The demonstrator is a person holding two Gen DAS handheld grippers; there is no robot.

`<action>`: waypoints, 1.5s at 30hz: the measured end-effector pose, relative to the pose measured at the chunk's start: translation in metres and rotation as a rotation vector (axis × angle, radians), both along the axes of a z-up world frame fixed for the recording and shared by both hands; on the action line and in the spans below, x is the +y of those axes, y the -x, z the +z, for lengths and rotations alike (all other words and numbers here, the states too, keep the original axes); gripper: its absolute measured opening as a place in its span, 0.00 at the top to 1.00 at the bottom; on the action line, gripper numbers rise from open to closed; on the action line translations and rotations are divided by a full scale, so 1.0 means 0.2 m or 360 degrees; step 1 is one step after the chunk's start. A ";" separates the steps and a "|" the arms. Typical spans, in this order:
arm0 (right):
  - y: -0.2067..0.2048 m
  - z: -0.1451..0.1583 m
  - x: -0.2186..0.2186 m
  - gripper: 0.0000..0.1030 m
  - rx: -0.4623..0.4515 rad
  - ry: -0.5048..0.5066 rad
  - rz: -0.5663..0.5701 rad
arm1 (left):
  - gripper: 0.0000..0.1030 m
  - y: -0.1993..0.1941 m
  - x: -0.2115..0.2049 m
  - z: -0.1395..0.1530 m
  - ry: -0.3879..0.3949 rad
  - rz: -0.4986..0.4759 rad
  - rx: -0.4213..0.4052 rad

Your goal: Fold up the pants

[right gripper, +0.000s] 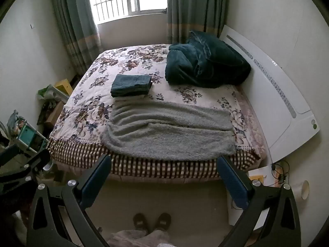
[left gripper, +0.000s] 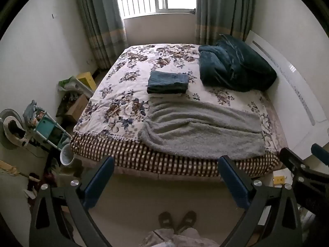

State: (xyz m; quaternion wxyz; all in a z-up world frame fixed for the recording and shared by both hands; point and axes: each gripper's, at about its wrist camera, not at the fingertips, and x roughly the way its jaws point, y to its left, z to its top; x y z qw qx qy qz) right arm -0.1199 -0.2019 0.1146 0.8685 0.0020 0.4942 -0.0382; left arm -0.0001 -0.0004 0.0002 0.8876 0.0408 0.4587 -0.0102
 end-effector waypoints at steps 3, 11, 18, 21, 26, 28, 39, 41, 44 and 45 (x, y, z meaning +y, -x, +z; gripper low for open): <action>0.00 0.00 0.00 0.00 -0.0007 -0.0004 0.0002 | 0.00 0.00 0.00 0.00 -0.0005 0.0008 -0.0005; 0.00 0.00 -0.01 0.00 -0.0004 0.0005 0.0002 | 0.00 0.01 0.00 0.01 0.0021 0.0011 -0.0001; -0.01 0.05 0.00 0.00 0.0007 -0.0005 0.0010 | 0.00 0.01 0.01 0.01 0.0033 0.0012 -0.0003; 0.01 0.04 0.01 0.00 -0.0001 0.0000 0.0010 | 0.00 0.01 0.01 0.01 0.0035 0.0013 -0.0006; 0.01 0.08 0.01 0.00 -0.0011 0.0011 0.0024 | 0.00 0.01 -0.02 0.01 0.0038 0.0009 -0.0009; 0.01 0.08 0.01 0.00 -0.0008 0.0009 0.0027 | 0.00 0.00 -0.02 0.02 0.0039 0.0007 -0.0007; 0.02 0.08 0.02 0.00 -0.0014 0.0012 0.0025 | 0.00 0.00 -0.03 0.03 0.0042 0.0011 -0.0012; 0.02 0.08 0.02 0.00 -0.0012 0.0013 0.0027 | 0.00 0.00 -0.02 0.03 0.0046 0.0011 -0.0017; 0.03 0.08 0.03 0.00 -0.0016 0.0018 0.0025 | 0.00 0.01 -0.03 0.03 0.0042 0.0007 -0.0021; 0.03 0.08 0.03 0.00 -0.0016 0.0021 0.0026 | 0.00 0.00 -0.02 0.03 0.0047 0.0005 -0.0019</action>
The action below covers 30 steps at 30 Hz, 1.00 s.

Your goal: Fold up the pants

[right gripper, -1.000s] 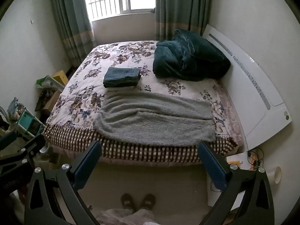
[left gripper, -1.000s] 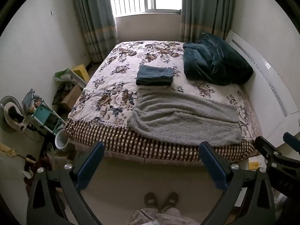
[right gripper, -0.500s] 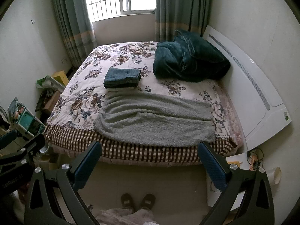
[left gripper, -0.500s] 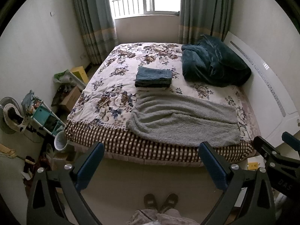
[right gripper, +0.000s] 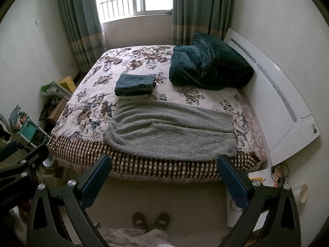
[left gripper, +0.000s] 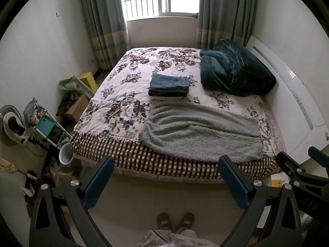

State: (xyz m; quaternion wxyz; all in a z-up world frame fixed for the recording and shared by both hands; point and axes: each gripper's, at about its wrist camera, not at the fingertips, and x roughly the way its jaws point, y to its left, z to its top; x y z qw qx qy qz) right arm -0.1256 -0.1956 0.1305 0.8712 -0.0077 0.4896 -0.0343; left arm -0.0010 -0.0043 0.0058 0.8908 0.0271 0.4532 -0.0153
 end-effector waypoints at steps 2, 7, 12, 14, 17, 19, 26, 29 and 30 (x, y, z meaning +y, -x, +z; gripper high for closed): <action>0.00 -0.01 0.00 0.00 0.0000 -0.0006 -0.0002 | 0.00 0.00 0.00 0.00 0.0001 0.0003 0.0001; -0.01 -0.01 0.00 0.00 -0.0001 -0.0002 -0.0003 | 0.00 0.00 0.01 0.00 0.0003 0.0002 0.0000; -0.02 0.02 0.02 0.00 -0.0004 -0.0001 -0.0003 | 0.00 0.00 0.01 0.00 0.0006 0.0003 -0.0002; -0.02 0.02 0.01 0.00 -0.0003 0.0000 -0.0003 | 0.00 0.00 0.01 0.00 0.0009 0.0006 -0.0001; -0.01 0.02 0.01 0.00 -0.0002 0.0000 -0.0001 | 0.00 0.00 0.01 0.00 0.0008 0.0003 -0.0004; -0.02 0.02 0.01 0.00 -0.0001 0.0002 -0.0002 | 0.00 -0.02 -0.02 0.02 0.0009 -0.0002 0.0001; -0.03 0.04 0.02 0.00 0.0002 0.0008 -0.0001 | 0.00 -0.03 -0.03 0.02 0.0011 0.0002 0.0000; -0.02 0.03 0.02 0.00 -0.0002 0.0005 -0.0004 | 0.00 -0.03 -0.03 0.02 0.0011 0.0002 0.0000; -0.02 0.03 0.02 0.00 -0.0003 0.0003 -0.0005 | 0.00 -0.03 -0.03 0.02 0.0014 0.0001 0.0003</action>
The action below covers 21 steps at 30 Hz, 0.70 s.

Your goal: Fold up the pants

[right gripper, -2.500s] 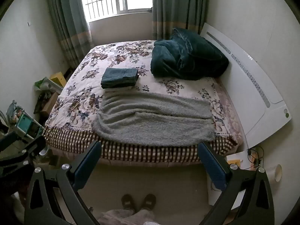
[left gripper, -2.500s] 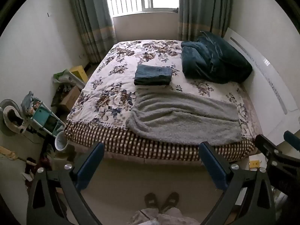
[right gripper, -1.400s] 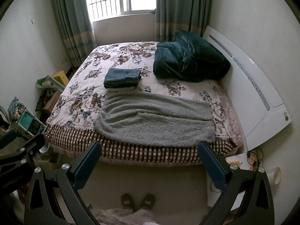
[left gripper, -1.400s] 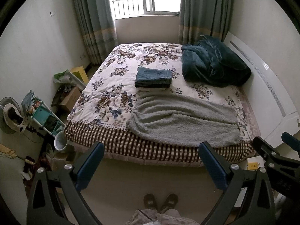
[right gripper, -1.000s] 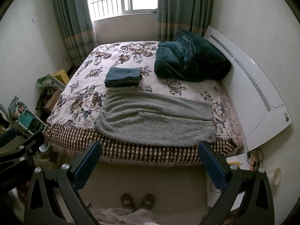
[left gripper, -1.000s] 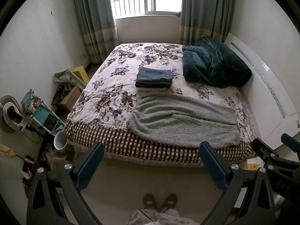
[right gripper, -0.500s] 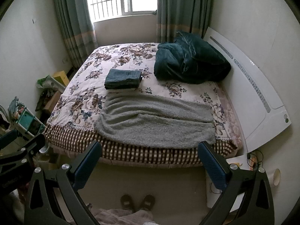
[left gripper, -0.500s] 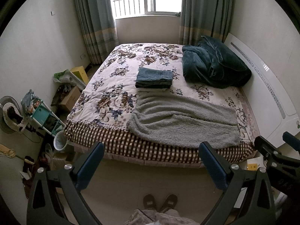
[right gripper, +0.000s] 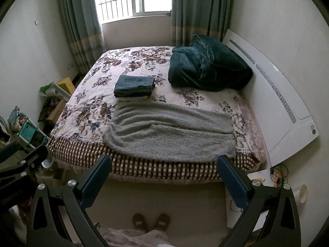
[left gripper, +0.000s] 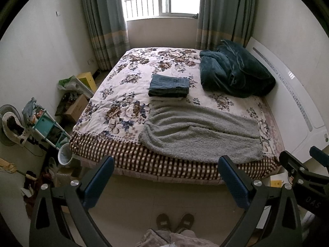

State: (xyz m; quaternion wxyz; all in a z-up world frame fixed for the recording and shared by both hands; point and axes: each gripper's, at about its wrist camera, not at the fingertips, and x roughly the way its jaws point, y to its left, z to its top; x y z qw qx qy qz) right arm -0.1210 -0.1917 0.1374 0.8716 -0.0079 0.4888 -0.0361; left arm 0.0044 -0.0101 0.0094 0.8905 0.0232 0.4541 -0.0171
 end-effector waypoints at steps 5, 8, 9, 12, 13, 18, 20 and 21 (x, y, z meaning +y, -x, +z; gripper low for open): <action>0.00 -0.01 0.00 0.00 0.0002 0.0004 0.0003 | 0.00 0.00 -0.01 0.00 0.0004 -0.0003 0.0003; 0.00 -0.01 0.00 0.00 0.0002 0.0004 0.0004 | 0.00 -0.01 -0.01 0.00 0.0006 -0.0002 0.0003; 0.00 -0.01 0.00 0.00 0.0006 0.0006 0.0003 | 0.00 -0.03 -0.01 0.03 0.0010 -0.0004 0.0008; -0.03 -0.01 -0.01 0.00 0.0017 -0.0001 -0.0006 | 0.00 -0.05 -0.03 0.03 0.0008 -0.0009 0.0017; -0.03 -0.01 -0.01 0.00 0.0021 -0.0002 -0.0009 | 0.00 -0.05 -0.03 0.03 0.0010 -0.0010 0.0020; -0.03 -0.04 -0.03 0.00 0.0028 -0.0001 -0.0023 | 0.00 -0.06 -0.02 0.03 0.0011 -0.0014 0.0024; -0.03 -0.05 -0.03 0.00 0.0032 0.0003 -0.0029 | 0.00 -0.05 0.00 0.00 0.0014 -0.0013 0.0024; -0.02 -0.07 -0.03 0.00 0.0032 0.0007 -0.0038 | 0.00 -0.05 -0.01 0.00 0.0012 -0.0009 0.0019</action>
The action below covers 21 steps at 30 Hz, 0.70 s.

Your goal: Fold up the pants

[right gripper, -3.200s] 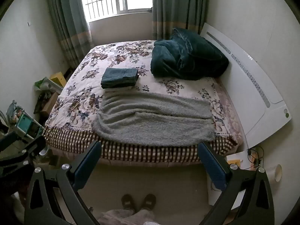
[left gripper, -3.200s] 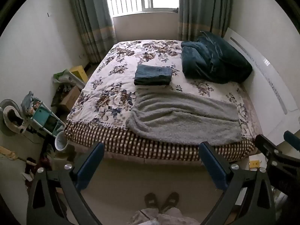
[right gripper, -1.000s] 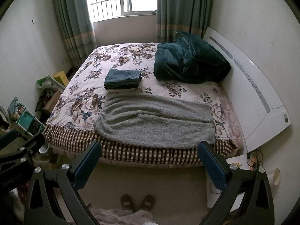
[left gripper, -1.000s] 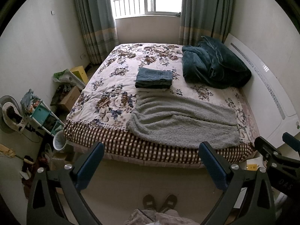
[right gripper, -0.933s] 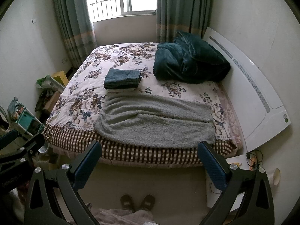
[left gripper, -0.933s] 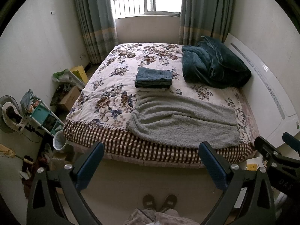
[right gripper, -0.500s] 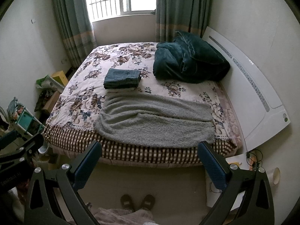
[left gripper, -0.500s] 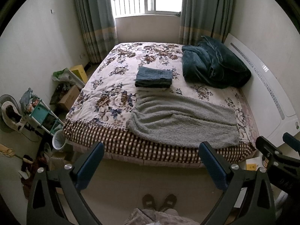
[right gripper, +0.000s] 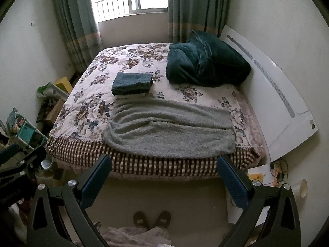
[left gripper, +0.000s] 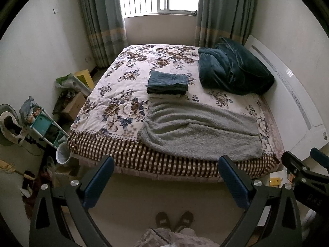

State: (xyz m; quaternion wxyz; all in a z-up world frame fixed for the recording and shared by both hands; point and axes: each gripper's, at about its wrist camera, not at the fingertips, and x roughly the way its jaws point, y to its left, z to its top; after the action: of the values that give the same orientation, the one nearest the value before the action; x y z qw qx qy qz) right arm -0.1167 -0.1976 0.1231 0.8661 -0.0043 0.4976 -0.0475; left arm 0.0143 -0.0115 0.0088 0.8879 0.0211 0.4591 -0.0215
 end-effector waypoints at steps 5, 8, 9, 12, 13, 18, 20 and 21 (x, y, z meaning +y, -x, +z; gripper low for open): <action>-0.04 -0.11 0.01 0.00 0.0003 -0.0030 -0.0098 | 0.00 -0.11 0.04 -0.07 -0.0025 -0.0003 -0.0023; -0.14 -0.19 -0.04 0.00 -0.0008 -0.0055 -0.0188 | 0.00 -0.24 0.02 -0.13 -0.0036 -0.0018 -0.0036; -0.18 -0.22 -0.06 0.00 -0.0018 -0.0057 -0.0216 | 0.00 -0.31 0.01 -0.16 -0.0046 -0.0018 -0.0050; -0.36 -0.34 -0.13 0.00 -0.0007 -0.0023 -0.0303 | 0.00 -0.50 -0.01 -0.24 -0.0078 -0.0002 -0.0050; -0.43 -0.38 -0.17 0.00 0.0007 -0.0022 -0.0329 | 0.00 -0.55 -0.03 -0.27 -0.0092 0.0008 -0.0038; -0.89 -0.70 -0.47 0.00 0.0116 -0.0074 -0.0468 | 0.00 -0.99 -0.12 -0.51 -0.0130 0.0086 0.0092; -1.07 -0.84 -0.62 0.00 0.0155 -0.0075 -0.0538 | 0.00 -1.21 -0.18 -0.66 -0.0135 0.0153 0.0180; -1.21 -0.95 -0.72 0.00 0.0189 -0.0086 -0.0570 | 0.00 -1.28 -0.19 -0.71 -0.0126 0.0169 0.0220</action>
State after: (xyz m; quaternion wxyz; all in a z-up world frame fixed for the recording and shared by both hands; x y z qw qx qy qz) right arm 0.1245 -0.3419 -0.0669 0.8128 0.1048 0.5417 -0.1871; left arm 0.2712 -0.0496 -0.1334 0.8524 0.0304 0.5203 0.0423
